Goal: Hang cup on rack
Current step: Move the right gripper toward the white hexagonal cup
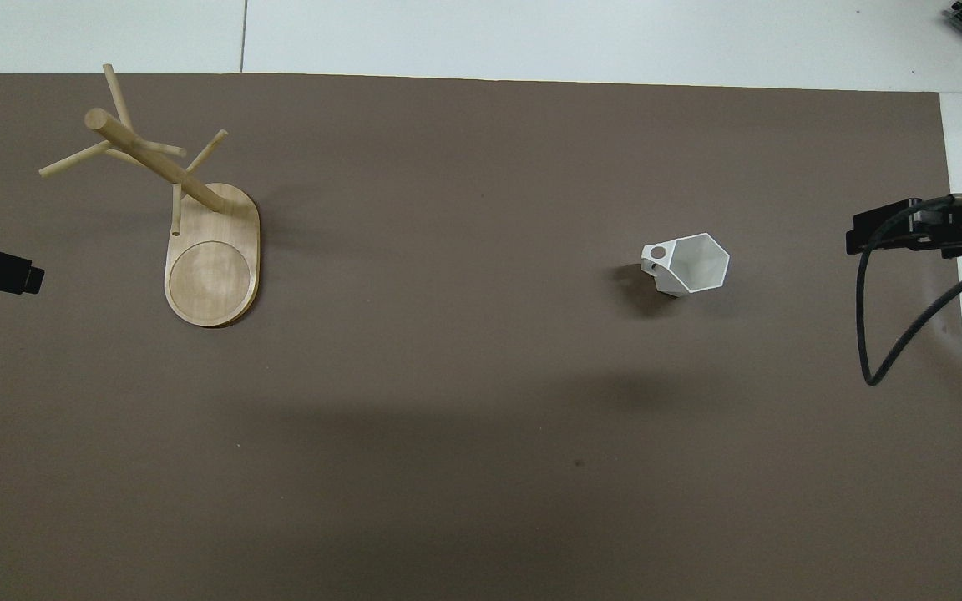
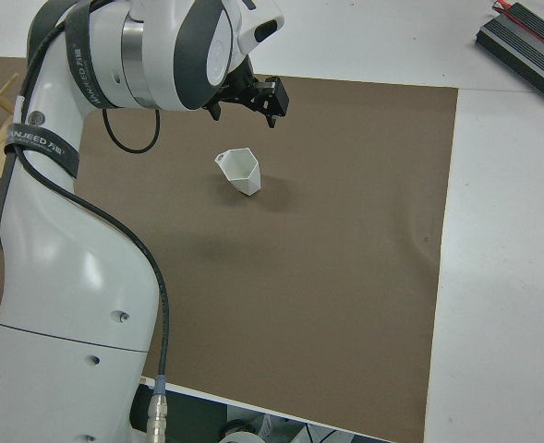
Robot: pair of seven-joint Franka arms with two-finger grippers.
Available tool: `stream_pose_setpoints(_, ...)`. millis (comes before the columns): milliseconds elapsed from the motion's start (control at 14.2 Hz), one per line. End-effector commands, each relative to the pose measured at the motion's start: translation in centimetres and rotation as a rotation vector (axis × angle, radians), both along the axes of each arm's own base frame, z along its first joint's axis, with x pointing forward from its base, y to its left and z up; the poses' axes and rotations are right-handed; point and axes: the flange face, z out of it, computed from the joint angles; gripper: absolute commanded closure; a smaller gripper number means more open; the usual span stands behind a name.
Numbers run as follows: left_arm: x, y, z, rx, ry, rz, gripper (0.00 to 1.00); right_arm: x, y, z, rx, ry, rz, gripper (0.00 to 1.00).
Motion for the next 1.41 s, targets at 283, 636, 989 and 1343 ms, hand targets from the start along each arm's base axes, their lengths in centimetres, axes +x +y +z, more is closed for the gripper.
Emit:
stream_pose_setpoints(283,-0.8,0.3,-0.1,0.005,0.008,0.011,0.00,-0.7,-0.6,0.1,0.009,0.026,0.020,0.00)
stream_pose_setpoints(636,-0.8,0.2,-0.1,0.005,0.008,0.010,0.00,-1.1,-0.5,-2.2,0.007,0.011,0.023,0.00)
stream_pose_setpoints(989,-0.8,0.2,-0.1,0.005,0.008,0.010,0.00,0.6,0.4,-7.5,0.009,-0.040,0.028,0.00)
stream_pose_setpoints(1343,-0.9,0.3,0.1,0.005,0.005,0.011,0.00,3.3,0.9,-13.6,0.023,-0.029,0.027,0.00)
